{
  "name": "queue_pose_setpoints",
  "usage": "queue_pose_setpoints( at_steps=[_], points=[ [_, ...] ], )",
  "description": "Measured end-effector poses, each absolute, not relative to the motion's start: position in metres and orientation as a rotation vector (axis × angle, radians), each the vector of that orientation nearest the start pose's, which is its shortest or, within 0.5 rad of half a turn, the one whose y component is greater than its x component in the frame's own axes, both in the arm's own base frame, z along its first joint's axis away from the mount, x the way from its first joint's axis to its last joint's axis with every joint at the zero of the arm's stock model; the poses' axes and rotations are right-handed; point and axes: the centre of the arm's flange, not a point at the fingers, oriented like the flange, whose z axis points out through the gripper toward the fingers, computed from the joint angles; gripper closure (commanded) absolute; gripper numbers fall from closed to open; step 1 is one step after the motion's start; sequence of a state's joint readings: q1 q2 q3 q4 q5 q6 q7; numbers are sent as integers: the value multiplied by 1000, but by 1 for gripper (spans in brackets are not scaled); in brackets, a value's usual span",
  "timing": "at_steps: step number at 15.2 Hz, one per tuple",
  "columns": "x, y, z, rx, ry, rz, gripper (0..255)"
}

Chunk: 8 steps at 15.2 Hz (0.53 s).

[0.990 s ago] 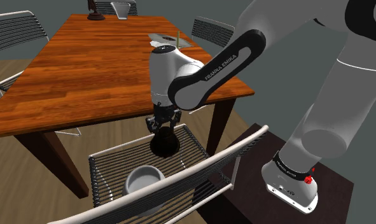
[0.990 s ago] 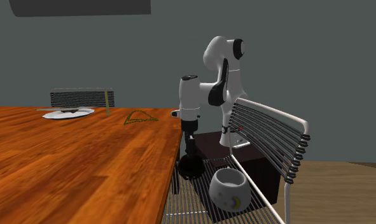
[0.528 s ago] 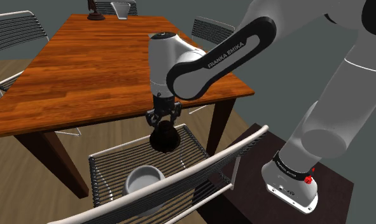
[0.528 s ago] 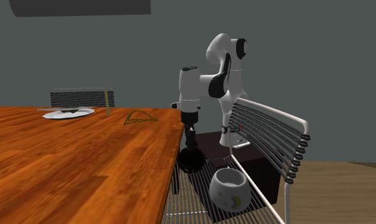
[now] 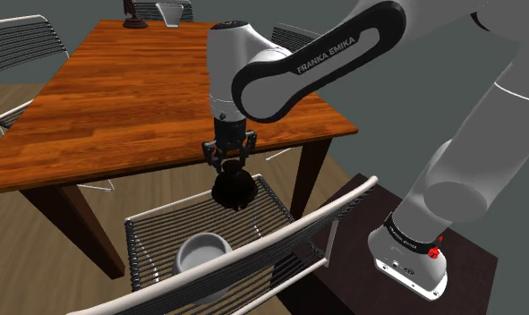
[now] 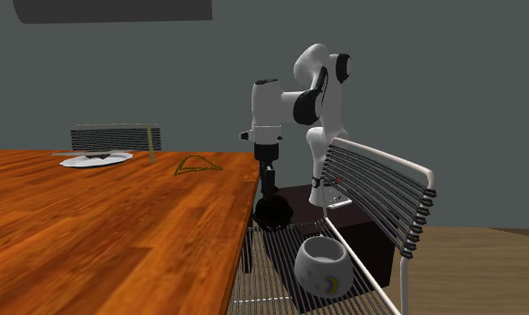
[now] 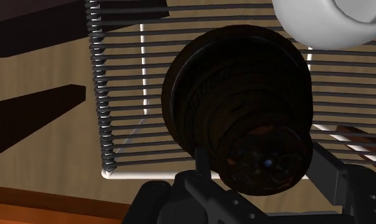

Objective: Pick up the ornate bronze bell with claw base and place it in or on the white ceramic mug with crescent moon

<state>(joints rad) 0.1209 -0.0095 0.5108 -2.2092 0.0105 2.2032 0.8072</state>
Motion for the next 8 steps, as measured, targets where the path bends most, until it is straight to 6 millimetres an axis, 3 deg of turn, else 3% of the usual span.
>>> queue_pose_setpoints(
  at_steps=[8],
  points=[
    [425, 311, 425, -3124, 284, 2, 255]
  ],
)
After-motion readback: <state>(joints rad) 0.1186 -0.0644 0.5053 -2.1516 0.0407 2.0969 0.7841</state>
